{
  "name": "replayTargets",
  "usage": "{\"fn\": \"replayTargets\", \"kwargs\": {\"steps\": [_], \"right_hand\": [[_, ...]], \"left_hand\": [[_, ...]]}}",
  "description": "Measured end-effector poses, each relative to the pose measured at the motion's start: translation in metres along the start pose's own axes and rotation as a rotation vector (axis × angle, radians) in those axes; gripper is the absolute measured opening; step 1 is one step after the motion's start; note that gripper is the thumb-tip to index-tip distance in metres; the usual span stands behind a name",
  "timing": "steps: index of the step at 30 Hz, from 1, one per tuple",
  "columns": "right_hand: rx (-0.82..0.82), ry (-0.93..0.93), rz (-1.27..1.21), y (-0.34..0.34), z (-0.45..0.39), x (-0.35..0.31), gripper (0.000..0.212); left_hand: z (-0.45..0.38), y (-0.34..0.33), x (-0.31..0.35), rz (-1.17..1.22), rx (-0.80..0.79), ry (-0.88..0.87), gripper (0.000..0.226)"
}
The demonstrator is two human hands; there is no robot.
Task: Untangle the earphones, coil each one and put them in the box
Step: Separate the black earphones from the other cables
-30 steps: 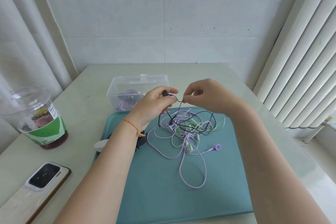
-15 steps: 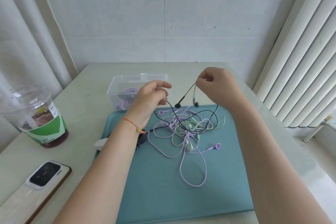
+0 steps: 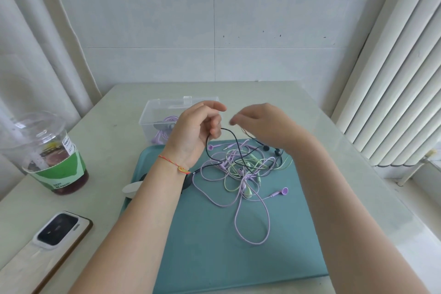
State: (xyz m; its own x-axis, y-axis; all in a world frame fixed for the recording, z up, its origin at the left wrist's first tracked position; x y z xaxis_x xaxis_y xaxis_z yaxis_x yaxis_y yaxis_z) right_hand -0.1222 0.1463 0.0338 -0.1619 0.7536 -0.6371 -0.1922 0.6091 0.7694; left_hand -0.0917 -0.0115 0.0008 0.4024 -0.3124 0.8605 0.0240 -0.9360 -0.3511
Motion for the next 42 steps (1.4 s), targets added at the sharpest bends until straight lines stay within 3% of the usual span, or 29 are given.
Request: {"fn": "replayTargets", "kwargs": {"steps": [2, 4, 8, 11, 16, 19, 22, 27, 29, 34, 39, 42], "right_hand": [[-0.139, 0.037, -0.107, -0.009, 0.007, -0.009, 0.021], [-0.162, 0.034, -0.127, -0.014, 0.009, -0.011, 0.014], [0.12, -0.02, -0.201, -0.006, -0.005, -0.002, 0.017], [0.392, -0.121, -0.302, 0.005, -0.017, 0.013, 0.02], [0.495, -0.225, -0.262, 0.011, -0.024, 0.03, 0.024], [0.483, -0.223, -0.208, 0.007, -0.02, 0.028, 0.028], [0.478, -0.051, -0.109, 0.003, -0.015, 0.016, 0.034], [0.197, 0.257, 0.026, -0.014, -0.005, -0.001, 0.029], [0.138, 0.254, 0.034, -0.02, -0.004, -0.001, 0.025], [0.186, 0.174, -0.156, -0.013, -0.009, 0.002, 0.009], [0.156, 0.105, -0.358, -0.012, -0.008, 0.001, 0.013], [0.07, 0.069, -0.35, -0.017, -0.004, -0.002, 0.028]], "left_hand": [[0.0, 0.0, 0.001, 0.007, 0.006, -0.006, 0.015], [0.0, 0.003, 0.0, -0.069, 0.003, -0.012, 0.017], [-0.001, 0.011, -0.002, -0.339, -0.053, 0.104, 0.02], [0.0, 0.017, -0.001, -0.363, -0.122, 0.215, 0.016], [0.0, 0.023, 0.0, -0.492, -0.213, 0.264, 0.023], [0.0, 0.023, 0.0, -0.458, -0.16, 0.258, 0.023], [0.001, 0.018, -0.003, -0.452, -0.133, 0.248, 0.022], [0.004, 0.008, -0.006, -0.352, -0.17, 0.273, 0.024], [0.003, 0.006, -0.007, -0.256, -0.167, 0.294, 0.028], [0.002, 0.004, -0.005, -0.041, -0.181, 0.367, 0.028], [0.005, -0.004, 0.001, 0.248, -0.294, 0.305, 0.026], [0.004, -0.01, 0.006, 0.41, -0.233, 0.207, 0.026]]}}
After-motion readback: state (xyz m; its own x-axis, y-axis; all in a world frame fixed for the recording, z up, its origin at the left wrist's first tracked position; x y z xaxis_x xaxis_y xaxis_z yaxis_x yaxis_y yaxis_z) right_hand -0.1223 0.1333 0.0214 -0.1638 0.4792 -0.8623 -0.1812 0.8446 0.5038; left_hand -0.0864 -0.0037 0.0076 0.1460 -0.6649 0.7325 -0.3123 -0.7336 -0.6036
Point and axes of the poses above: each hand's wrist, its own z-axis away from the middle knuckle, its own y-axis out of the back of the hand, x = y × z, the point moved 1 cm from there along -z, towards the middle knuckle, and after that the axes turned 14 degrees about -y, right-handed, at the moved point
